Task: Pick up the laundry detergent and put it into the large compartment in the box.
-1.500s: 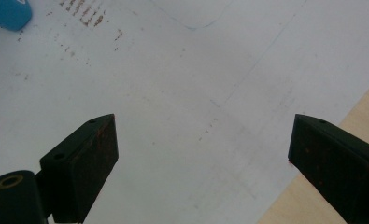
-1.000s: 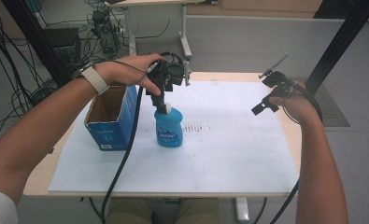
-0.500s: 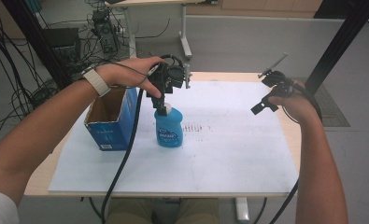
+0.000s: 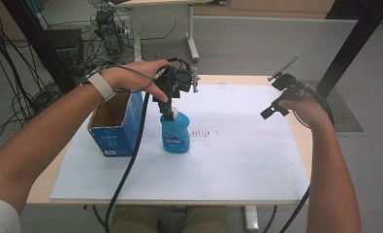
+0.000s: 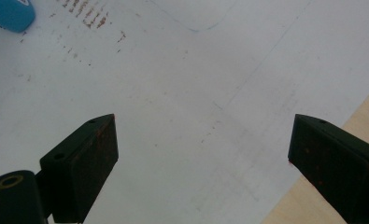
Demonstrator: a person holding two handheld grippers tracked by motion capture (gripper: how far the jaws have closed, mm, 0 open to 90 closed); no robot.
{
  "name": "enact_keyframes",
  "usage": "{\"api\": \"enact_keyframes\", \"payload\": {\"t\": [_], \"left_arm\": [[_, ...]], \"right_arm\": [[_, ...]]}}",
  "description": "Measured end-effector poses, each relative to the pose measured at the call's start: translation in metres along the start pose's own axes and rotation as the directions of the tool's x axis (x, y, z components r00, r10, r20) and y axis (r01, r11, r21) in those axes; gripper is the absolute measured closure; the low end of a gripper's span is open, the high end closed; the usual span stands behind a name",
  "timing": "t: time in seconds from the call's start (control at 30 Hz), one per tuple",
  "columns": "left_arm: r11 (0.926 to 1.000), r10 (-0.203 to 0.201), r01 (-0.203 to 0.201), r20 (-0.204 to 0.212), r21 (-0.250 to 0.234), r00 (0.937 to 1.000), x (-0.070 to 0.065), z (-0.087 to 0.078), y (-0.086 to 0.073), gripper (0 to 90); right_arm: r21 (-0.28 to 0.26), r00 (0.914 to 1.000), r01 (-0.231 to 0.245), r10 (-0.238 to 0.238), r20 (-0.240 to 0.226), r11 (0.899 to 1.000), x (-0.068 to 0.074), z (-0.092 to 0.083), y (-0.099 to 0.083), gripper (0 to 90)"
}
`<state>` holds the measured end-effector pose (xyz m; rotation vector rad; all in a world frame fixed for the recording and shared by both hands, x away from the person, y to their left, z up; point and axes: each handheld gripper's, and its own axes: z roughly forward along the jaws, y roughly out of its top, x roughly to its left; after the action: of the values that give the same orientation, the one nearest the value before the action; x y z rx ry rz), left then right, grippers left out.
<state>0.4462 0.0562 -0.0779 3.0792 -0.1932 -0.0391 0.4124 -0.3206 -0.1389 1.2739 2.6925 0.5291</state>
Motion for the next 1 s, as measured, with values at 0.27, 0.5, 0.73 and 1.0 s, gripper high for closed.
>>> {"api": "enact_keyframes", "payload": {"t": [0.27, 0.5, 0.73, 1.0], "left_arm": [[0.9999, -0.003, 0.003, -0.002, -0.011, 1.0000, -0.0003, -0.0005, -0.0026, 7.8], [0.9999, -0.005, 0.005, -0.002, -0.010, 1.0000, -0.0001, -0.0014, -0.0033, 7.7], [0.9999, -0.009, 0.009, -0.005, -0.011, 0.9999, -0.0002, -0.0014, -0.0042, 7.8], [0.9998, -0.009, 0.009, -0.004, -0.015, 1.0000, -0.0003, -0.0008, -0.0038, 7.8]], "right_arm": [[0.000, 1.0000, 0.003, -0.003, 0.002, 1.000, 0.0010, -0.0013, 0.0007, 8.4], [-0.002, 1.0000, 0.006, -0.006, 0.002, 1.000, 0.0013, -0.0014, 0.0015, 8.4], [0.002, 1.0000, 0.006, -0.006, 0.005, 1.000, 0.0018, -0.0020, 0.0024, 8.3], [0.001, 1.0000, 0.003, -0.003, 0.003, 1.000, 0.0015, -0.0018, 0.0013, 8.3]]}}
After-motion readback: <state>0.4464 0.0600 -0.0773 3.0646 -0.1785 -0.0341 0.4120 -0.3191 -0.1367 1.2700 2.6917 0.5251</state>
